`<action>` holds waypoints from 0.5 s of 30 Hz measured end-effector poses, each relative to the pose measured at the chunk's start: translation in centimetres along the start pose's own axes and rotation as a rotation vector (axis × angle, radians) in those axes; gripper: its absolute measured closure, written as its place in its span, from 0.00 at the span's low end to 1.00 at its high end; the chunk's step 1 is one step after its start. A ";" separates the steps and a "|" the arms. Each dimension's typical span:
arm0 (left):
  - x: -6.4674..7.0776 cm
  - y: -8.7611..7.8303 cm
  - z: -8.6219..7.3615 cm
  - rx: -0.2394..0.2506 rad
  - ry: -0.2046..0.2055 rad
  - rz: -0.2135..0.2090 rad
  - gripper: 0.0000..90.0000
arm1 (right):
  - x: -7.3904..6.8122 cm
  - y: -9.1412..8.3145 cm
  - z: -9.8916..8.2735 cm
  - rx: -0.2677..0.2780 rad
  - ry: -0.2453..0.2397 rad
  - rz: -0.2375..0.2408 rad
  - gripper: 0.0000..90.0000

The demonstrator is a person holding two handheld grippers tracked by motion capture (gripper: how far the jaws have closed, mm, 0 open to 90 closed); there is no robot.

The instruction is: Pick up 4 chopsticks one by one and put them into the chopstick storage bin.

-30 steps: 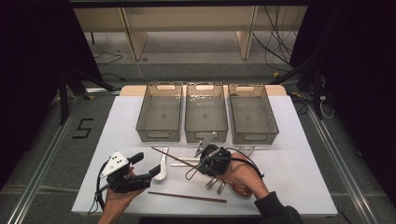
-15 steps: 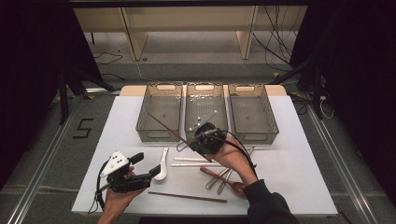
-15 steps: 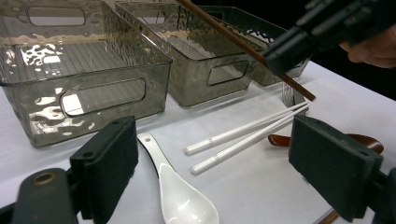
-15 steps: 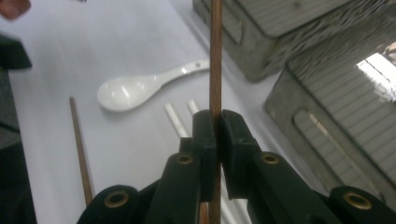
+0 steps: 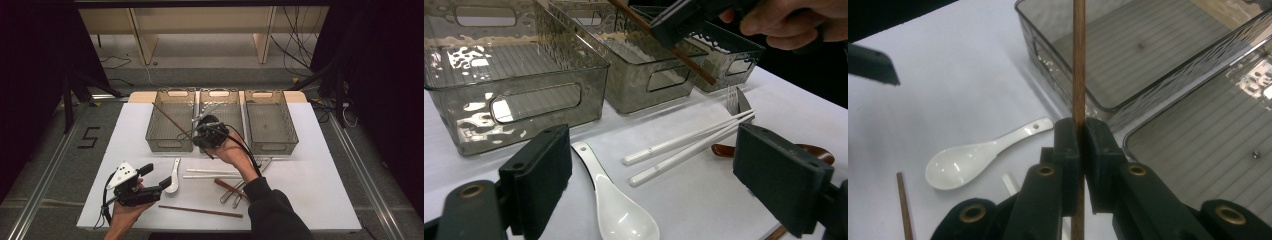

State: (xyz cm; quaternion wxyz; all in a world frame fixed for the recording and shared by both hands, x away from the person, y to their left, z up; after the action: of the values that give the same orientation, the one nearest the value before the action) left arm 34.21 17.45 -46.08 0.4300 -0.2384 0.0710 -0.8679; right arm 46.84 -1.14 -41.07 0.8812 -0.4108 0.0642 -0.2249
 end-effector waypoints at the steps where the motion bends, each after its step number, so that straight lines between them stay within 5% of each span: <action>1: 0.0 0.0 0.0 -0.002 0.003 0.000 0.17 | 0.1 0.2 0.2 0.003 0.000 0.001 0.95; 15: 0.0 0.1 0.0 0.000 -0.004 -0.002 0.17 | 2.6 2.4 3.1 0.063 0.140 -0.017 0.95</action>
State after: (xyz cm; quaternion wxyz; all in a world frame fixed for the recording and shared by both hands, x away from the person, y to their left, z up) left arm 34.28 17.45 -46.09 0.4294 -0.2401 0.0700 -0.8678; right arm 50.86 1.17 -40.69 0.8852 -0.3665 0.1152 -0.2623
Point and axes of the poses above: each handheld gripper's, and its own axes: y roughly forward along the jaws, z roughly out of its top, x roughly to its right, the point moved 5 cm from there along y, roughly forward along the jaws, and after that the axes turned 9 degrees about -y, right-handed, at the moved point
